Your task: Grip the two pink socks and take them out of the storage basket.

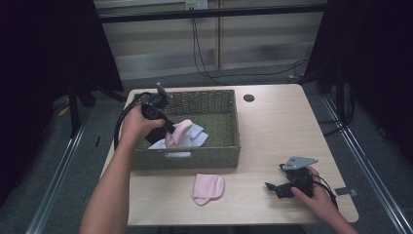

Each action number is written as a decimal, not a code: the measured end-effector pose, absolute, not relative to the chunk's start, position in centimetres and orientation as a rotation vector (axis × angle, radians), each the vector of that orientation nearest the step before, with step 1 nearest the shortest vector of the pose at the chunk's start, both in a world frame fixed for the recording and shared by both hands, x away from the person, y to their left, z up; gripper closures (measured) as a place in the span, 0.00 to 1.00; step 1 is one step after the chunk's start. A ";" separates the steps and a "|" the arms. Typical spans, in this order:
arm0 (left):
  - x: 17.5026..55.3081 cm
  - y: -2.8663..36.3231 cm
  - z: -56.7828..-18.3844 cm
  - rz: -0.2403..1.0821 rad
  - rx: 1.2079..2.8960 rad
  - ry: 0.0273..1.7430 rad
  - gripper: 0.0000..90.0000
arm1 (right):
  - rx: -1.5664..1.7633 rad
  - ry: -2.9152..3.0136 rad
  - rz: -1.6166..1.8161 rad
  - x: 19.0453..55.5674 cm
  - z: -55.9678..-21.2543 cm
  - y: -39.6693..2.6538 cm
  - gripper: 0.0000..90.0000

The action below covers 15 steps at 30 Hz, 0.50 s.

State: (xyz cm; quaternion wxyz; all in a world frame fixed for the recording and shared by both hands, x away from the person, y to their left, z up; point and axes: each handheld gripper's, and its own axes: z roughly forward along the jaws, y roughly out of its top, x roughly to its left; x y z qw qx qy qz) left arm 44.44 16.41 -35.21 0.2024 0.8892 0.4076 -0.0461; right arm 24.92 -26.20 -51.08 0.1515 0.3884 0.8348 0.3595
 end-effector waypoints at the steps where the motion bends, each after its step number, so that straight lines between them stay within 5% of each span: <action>1: 44.4 16.4 -35.2 -0.129 2.482 1.138 0.94 | 1.115 2.396 1.032 24.9 -51.1 -26.2 0.10; 15: 43.4 15.8 -32.1 -0.166 2.463 1.083 0.94 | 1.111 2.397 1.032 24.9 -51.1 -26.2 0.10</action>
